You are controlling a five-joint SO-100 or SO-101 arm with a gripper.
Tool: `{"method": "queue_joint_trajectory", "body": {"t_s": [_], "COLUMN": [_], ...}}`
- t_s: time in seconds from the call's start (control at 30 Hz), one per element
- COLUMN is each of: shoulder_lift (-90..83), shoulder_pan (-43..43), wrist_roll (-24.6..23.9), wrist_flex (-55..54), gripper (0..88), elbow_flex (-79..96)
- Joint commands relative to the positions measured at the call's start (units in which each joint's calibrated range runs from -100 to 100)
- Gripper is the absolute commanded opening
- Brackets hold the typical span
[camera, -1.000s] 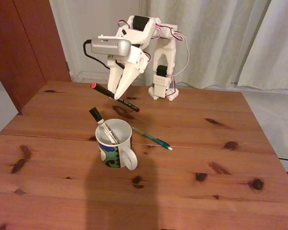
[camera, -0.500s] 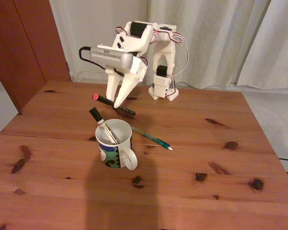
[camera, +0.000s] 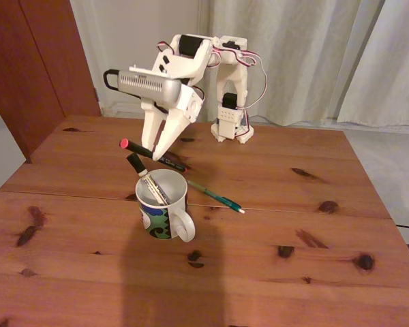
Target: Clean up the desk and place the pens and markers into the cup
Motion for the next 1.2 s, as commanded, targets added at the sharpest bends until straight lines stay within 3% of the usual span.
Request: {"method": "queue_joint_trajectory", "body": {"t_s": [0.0,0.4,0.67,1.17], "shoulder_lift": [0.10,4.57,6.47,5.73], "shoulder_pan": [-0.10,0.94,1.83,1.91], "wrist_roll": [0.53,0.58,0.58,0.11], "wrist_flex": [-1.45,-1.45,-9.71,-9.88], "gripper": [1.2,1.2,1.2,1.2], "elbow_flex": [-4.79,-4.88,-4.79,2.60]}}
